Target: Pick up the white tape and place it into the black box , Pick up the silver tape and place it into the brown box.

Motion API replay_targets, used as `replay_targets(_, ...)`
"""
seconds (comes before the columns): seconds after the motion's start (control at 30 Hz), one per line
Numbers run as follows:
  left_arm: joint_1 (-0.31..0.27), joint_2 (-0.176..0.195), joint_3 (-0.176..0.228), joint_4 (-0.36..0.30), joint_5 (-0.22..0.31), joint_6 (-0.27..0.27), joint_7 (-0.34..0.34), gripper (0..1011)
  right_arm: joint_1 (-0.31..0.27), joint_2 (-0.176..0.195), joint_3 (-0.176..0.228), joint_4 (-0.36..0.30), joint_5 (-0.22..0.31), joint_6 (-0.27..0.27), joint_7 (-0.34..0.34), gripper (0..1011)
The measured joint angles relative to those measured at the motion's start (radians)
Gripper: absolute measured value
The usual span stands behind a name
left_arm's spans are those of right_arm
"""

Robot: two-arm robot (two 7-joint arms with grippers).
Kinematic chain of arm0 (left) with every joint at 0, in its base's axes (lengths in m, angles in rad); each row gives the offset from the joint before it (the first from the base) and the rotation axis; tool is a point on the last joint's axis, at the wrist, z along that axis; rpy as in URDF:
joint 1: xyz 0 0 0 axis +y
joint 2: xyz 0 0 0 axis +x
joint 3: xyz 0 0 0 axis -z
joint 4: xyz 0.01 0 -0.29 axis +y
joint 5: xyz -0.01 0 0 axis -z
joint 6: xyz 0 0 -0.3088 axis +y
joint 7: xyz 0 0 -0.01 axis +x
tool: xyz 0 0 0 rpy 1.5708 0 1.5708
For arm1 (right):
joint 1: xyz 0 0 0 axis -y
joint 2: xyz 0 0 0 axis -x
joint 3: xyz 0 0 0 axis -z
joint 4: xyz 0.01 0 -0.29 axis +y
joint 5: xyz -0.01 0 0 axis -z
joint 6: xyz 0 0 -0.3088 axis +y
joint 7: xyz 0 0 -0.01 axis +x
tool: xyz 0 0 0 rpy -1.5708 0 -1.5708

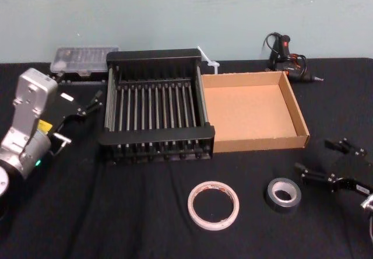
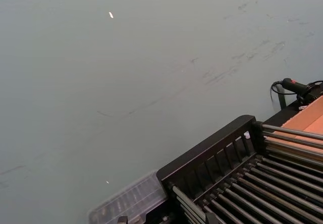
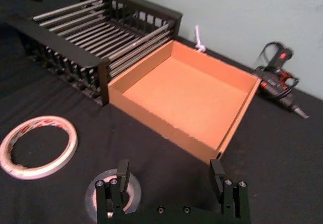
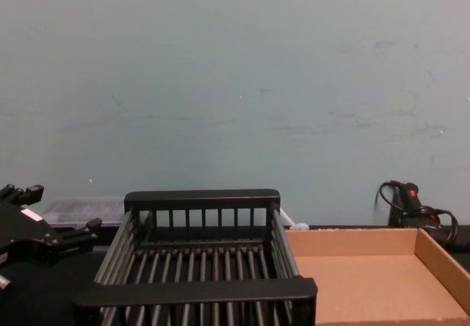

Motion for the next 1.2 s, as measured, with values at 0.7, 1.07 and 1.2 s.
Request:
replay_targets(0.7,0.000,0.000,0.000,0.000,0.000,0.000,0.000,1001,0.082,-0.074,-0.068,0.072,-0.055,0.130,0.059,1002)
replay_targets(1.07,0.000,0.000,0.000,0.000,0.000,0.000,0.000,1002,0.107,-0.107,-0.073,0.105,-0.082,0.156,0.084,1002)
replay_targets(1.2,0.000,0.000,0.000,0.000,0.000,0.000,0.000,1001,0.108,-0.113,-0.070,0.109,-0.090,0.164,0.092,1002)
